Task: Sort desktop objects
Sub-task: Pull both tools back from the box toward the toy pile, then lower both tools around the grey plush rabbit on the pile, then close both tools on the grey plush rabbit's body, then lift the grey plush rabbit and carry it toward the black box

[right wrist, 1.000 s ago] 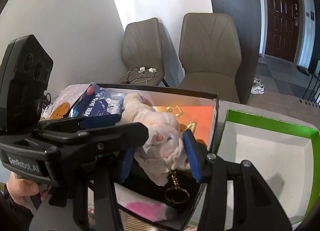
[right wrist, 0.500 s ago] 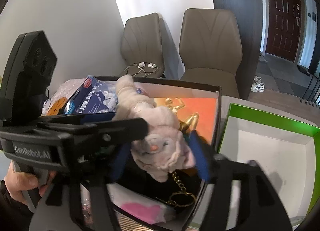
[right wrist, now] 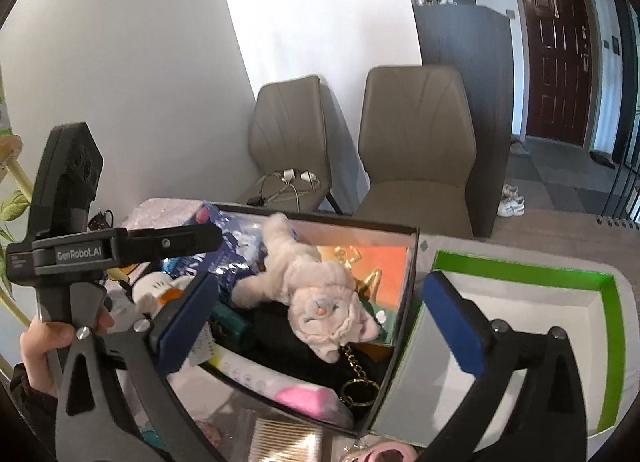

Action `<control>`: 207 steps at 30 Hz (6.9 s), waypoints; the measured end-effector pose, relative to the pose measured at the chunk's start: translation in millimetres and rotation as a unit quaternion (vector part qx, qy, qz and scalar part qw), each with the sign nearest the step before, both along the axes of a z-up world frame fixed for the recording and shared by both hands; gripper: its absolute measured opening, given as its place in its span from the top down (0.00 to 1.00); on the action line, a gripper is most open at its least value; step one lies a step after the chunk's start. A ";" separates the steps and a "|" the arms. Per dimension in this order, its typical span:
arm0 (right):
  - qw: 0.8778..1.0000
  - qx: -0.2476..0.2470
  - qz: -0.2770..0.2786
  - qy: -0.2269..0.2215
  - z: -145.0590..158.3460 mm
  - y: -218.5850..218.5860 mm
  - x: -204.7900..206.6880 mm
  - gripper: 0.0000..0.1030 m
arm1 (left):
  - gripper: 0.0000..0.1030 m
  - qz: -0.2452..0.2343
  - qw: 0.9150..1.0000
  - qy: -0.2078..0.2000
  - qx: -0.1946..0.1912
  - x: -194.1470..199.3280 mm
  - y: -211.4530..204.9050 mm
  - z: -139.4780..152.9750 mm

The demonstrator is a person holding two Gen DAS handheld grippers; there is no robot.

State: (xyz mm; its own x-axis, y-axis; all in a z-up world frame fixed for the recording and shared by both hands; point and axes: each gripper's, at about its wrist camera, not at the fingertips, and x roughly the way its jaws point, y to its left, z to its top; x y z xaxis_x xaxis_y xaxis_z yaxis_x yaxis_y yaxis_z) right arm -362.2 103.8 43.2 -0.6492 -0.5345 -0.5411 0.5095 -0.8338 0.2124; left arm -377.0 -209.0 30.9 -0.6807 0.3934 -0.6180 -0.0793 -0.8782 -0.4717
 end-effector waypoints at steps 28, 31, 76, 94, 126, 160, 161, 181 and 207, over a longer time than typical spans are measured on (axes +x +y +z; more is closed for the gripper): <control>0.992 -0.065 0.000 0.110 84.8 85.8 143.7 0.00 | 0.00 0.028 0.989 0.129 -0.066 141.0 17.6 104.9; 0.990 -0.072 0.001 0.117 92.6 92.8 167.9 0.00 | 0.00 0.030 0.987 0.137 -0.072 165.9 22.4 111.9; 0.996 -0.083 -0.009 0.018 6.3 151.7 339.4 0.01 | 0.00 -0.060 0.990 0.073 -0.102 331.7 75.9 24.9; 0.993 -0.050 0.016 -0.103 -84.5 142.5 307.3 0.39 | 0.26 -0.088 0.992 -0.031 -0.086 302.7 97.0 -59.1; 0.980 -0.013 0.048 -0.192 -139.6 112.0 253.6 0.45 | 0.29 -0.150 0.976 -0.136 -0.076 263.4 135.6 -134.1; 0.981 -0.019 0.059 -0.186 -128.7 100.1 262.6 0.47 | 0.29 -0.198 0.971 -0.110 -0.079 276.9 168.0 -116.6; 0.981 -0.019 0.059 -0.182 -125.4 99.7 266.2 0.46 | 0.29 -0.198 0.971 -0.106 -0.080 279.6 167.3 -113.7; 0.988 -0.020 0.067 -0.136 -82.1 90.3 303.0 0.46 | 0.29 -0.188 0.977 -0.058 -0.087 311.4 158.3 -74.7; 0.995 -0.041 0.063 -0.066 -6.8 80.8 309.9 0.47 | 0.29 -0.176 0.979 0.024 -0.095 312.6 137.1 2.4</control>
State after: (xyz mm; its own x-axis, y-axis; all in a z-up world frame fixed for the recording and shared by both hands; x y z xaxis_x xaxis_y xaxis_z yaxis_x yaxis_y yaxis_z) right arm -52.4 184.6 36.4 -0.5001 -0.6533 -0.5684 0.5720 -0.7420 0.3496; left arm -64.4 -71.9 33.3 -0.5533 0.4900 -0.6736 -0.4112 -0.8639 -0.2907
